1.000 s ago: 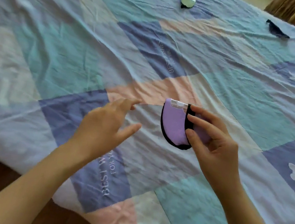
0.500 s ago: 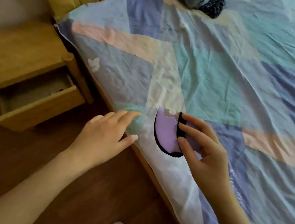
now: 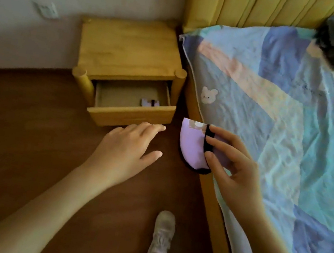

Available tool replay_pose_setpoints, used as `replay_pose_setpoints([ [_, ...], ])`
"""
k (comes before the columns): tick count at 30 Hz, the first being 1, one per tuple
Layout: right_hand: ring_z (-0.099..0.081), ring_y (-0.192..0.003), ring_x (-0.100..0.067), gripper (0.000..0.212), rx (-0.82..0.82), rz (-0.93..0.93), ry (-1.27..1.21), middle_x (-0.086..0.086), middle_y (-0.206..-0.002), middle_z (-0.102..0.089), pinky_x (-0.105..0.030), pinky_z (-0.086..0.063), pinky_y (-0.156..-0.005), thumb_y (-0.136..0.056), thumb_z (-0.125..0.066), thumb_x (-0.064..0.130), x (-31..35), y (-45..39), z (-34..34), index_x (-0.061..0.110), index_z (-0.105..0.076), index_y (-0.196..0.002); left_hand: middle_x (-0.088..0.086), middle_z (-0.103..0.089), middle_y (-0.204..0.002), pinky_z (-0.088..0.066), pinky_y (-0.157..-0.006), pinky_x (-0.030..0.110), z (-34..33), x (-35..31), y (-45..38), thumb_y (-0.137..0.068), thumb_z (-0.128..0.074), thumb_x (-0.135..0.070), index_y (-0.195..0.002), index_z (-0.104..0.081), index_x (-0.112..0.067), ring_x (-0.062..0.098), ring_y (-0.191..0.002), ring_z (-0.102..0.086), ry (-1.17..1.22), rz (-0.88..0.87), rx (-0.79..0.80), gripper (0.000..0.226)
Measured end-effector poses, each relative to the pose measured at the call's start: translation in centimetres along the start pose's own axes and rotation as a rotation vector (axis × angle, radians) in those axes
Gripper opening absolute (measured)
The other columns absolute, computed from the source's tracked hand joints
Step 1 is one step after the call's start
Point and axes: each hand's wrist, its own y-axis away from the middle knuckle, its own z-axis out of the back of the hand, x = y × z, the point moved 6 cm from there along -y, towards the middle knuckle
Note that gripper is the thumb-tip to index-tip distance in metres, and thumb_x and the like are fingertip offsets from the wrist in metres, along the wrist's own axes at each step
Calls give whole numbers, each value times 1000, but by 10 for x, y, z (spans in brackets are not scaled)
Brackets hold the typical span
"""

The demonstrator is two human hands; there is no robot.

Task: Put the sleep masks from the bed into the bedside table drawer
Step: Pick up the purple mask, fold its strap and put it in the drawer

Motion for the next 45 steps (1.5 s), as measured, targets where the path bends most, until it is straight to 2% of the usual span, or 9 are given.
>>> replay_pose_setpoints([
  [5,-49,-127,-5,30,123,68,10,6,-133,-55,-37,-48,-101,-87,-61,9,3,-48,-62,17,-66,-116,-8,-56,-127,-49,-78,29,4,70,6,-88,-48,-50,-136,-39,-26,12,-111,-58,-24,119,-21,55],
  [11,-45,-128,-1,31,261,63,65,6,-135,-53,-18,-42,-102,-90,-57,4,-15,-116,-134,14,-65,-118,-6,-58,-125,-50,-76,32,-9,137,-17,-88,-50,-48,-134,-41,-25,15,-107,-60,4,226,-15,53],
  [23,-47,-124,1,30,416,-77,-52,6,-127,-56,-13,-43,-97,-91,-54,-2,-101,-240,-275,12,-67,-114,-4,-59,-122,-48,-76,33,-56,267,-103,-88,-52,-47,-135,-40,-22,16,-104,-60,63,353,16,54],
  [27,-49,-118,3,38,427,-223,-31,5,-121,-56,-11,-41,-95,-89,-44,-12,-153,-265,-336,10,-67,-110,-3,-56,-127,-49,-79,35,-75,318,-115,-89,-51,-45,-136,-40,-21,17,-106,-59,112,356,61,54],
  [32,-54,-108,-18,49,473,-361,66,-5,-111,-57,0,-36,-83,-82,-36,-21,-211,-286,-405,15,-64,-102,-3,-56,-125,-47,-77,33,-100,375,-138,-90,-51,-45,-135,-41,-21,18,-104,-59,98,313,122,52],
  [35,-58,-97,-27,44,488,-435,110,-8,-100,-59,-9,-40,-74,-86,-36,-16,-247,-295,-434,19,-62,-94,-4,-55,-126,-47,-81,36,-112,399,-159,-91,-50,-44,-136,-40,-21,18,-105,-57,106,255,140,51],
  [39,-58,-99,-19,40,541,-510,128,-5,-100,-62,-12,-39,-77,-87,-34,-15,-273,-303,-457,13,-62,-95,-5,-53,-128,-45,-84,36,-126,417,-184,-92,-49,-43,-137,-38,-22,18,-109,-55,143,212,139,51],
  [42,-58,-91,-19,44,621,-537,136,-6,-93,-62,-4,-40,-69,-85,-32,-19,-285,-311,-468,11,-63,-95,-6,-54,-126,-40,-85,31,-137,429,-195,-91,-50,-42,-136,-39,-23,16,-109,-54,157,197,132,50],
  [45,-54,-92,-19,42,707,-574,176,-14,-96,-62,2,-37,-68,-84,-32,-23,-295,-313,-474,-3,-65,-102,-7,-52,-128,-38,-86,31,-148,436,-197,-92,-49,-42,-137,-38,-24,16,-111,-53,156,182,158,49],
])
